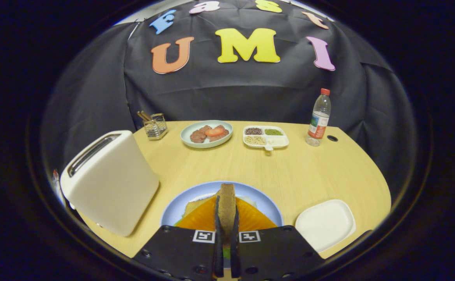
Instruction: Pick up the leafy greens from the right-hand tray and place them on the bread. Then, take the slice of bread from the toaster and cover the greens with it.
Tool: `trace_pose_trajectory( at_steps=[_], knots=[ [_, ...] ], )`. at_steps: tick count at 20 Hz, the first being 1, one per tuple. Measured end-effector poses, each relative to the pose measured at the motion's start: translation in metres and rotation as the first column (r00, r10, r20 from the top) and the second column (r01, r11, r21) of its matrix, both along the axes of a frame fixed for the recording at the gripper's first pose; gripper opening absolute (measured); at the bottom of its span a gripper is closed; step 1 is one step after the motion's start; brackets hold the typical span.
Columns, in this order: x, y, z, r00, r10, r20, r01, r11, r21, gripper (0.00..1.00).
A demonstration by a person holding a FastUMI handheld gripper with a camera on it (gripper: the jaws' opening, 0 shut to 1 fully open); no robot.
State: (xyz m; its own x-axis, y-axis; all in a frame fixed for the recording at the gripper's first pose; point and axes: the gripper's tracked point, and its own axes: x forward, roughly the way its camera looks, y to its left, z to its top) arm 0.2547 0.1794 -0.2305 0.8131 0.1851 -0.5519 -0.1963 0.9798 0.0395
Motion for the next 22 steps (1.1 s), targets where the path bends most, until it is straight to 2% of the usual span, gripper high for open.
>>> trace_pose_trajectory(
  at_steps=[4,8,9,12,14,16,18,22],
  knots=[
    [0.002,-0.007,-0.018,0.999,0.016,-0.028,-0.017,1.000,-0.018,0.09],
    [0.001,-0.014,-0.022,1.000,0.013,0.000,-0.013,0.997,-0.072,0.11],
    [0.000,-0.015,-0.024,1.000,0.005,0.006,-0.004,0.997,-0.073,0.26],
    [0.000,-0.015,-0.025,0.999,-0.015,0.033,0.017,0.997,-0.074,0.28],
    [-0.001,-0.015,-0.024,0.999,-0.025,0.046,0.029,0.996,-0.083,0.38],
    [-0.001,-0.022,-0.018,0.995,-0.066,0.075,0.073,0.993,-0.090,0.44],
    [-0.003,-0.026,-0.018,0.992,-0.094,0.082,0.101,0.992,-0.081,0.58],
    [-0.016,-0.026,0.009,0.984,-0.101,0.144,0.109,0.993,-0.051,0.86]
  ],
)
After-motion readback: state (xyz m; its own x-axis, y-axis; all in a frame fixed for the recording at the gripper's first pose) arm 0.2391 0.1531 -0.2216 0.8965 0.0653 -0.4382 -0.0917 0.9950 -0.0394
